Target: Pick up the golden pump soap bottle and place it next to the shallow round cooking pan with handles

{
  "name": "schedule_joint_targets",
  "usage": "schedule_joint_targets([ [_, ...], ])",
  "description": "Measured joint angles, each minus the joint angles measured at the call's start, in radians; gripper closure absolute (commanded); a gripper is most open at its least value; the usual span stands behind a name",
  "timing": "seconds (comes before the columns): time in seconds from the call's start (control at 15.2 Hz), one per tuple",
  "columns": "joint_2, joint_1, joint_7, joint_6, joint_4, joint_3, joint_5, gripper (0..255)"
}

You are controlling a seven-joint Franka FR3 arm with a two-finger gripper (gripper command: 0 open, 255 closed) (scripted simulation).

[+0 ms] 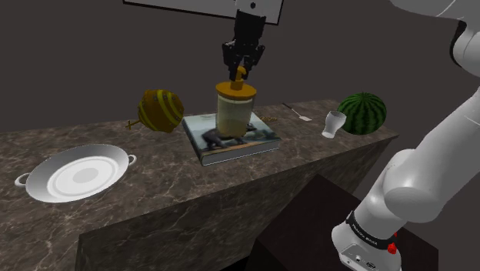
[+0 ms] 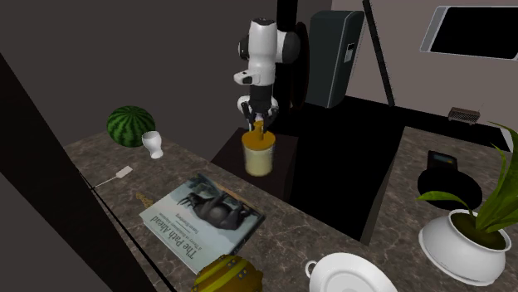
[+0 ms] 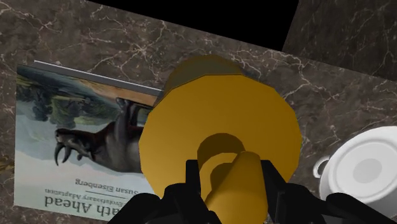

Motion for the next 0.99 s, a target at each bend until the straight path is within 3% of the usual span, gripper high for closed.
schedule_joint_targets([
  [0.53,0.198,0.072,0.173,0.077,0.104,0.091,-0.071,255],
  [0.99,0.441,0.173,0.313,0.078,0.318,0.132,-0.176,255],
])
